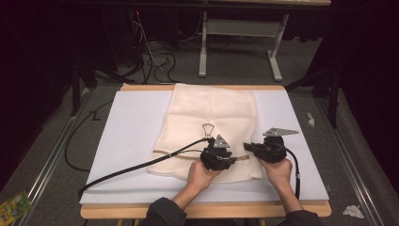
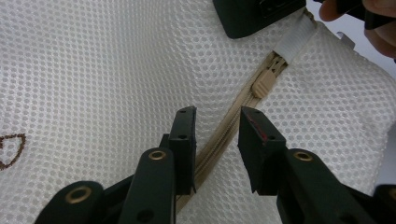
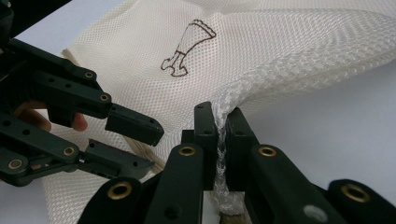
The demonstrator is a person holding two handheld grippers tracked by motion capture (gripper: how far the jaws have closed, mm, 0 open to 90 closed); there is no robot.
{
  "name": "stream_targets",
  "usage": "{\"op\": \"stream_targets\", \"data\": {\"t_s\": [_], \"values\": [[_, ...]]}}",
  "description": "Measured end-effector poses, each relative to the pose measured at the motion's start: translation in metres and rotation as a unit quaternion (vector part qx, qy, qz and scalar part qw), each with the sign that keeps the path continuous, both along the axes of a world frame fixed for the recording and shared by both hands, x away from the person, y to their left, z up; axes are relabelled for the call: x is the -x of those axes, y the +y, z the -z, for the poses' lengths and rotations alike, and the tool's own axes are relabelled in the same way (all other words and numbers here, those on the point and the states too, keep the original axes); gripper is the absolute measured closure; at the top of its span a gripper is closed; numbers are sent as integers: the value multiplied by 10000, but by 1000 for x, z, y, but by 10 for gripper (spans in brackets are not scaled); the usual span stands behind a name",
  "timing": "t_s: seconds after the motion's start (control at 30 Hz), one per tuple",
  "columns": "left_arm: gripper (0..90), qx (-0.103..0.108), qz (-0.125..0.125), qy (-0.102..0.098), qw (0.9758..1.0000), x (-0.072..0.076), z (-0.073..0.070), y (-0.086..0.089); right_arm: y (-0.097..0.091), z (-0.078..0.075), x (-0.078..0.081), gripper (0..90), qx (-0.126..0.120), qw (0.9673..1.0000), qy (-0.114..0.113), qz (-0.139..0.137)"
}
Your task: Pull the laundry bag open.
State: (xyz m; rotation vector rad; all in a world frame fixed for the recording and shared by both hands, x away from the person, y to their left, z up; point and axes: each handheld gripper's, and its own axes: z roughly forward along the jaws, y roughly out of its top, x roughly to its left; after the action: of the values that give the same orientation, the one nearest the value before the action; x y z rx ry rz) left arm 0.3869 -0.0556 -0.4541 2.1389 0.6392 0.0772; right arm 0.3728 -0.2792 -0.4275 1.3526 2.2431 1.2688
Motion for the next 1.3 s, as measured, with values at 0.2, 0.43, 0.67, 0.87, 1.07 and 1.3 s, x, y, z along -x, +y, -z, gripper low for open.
{"op": "stream_targets", "data": {"t_s": [0.2, 0.43, 0.67, 0.87, 1.07, 1.3], "values": [[700, 188, 68, 3, 9998, 5, -2, -1, 5, -1, -1, 875, 0, 10000, -42, -55], [695, 95, 165, -70, 9998, 6, -1, -11, 8, -1, 0, 875, 26, 10000, -20, -73], [664, 160, 190, -72, 9997, 8, 1, -13, 10, -2, 0, 875, 62, 9999, -14, -85], [664, 211, 216, -92, 9995, 10, 1, -13, 12, -2, -1, 875, 50, 9999, -35, -98], [672, 198, 252, -87, 9994, 11, 2, -13, 13, -1, 0, 875, 66, 9999, -21, -108], [635, 123, 203, -181, 9996, 18, -1, -12, 12, -1, 0, 874, 38, 9999, -13, -116]]}}
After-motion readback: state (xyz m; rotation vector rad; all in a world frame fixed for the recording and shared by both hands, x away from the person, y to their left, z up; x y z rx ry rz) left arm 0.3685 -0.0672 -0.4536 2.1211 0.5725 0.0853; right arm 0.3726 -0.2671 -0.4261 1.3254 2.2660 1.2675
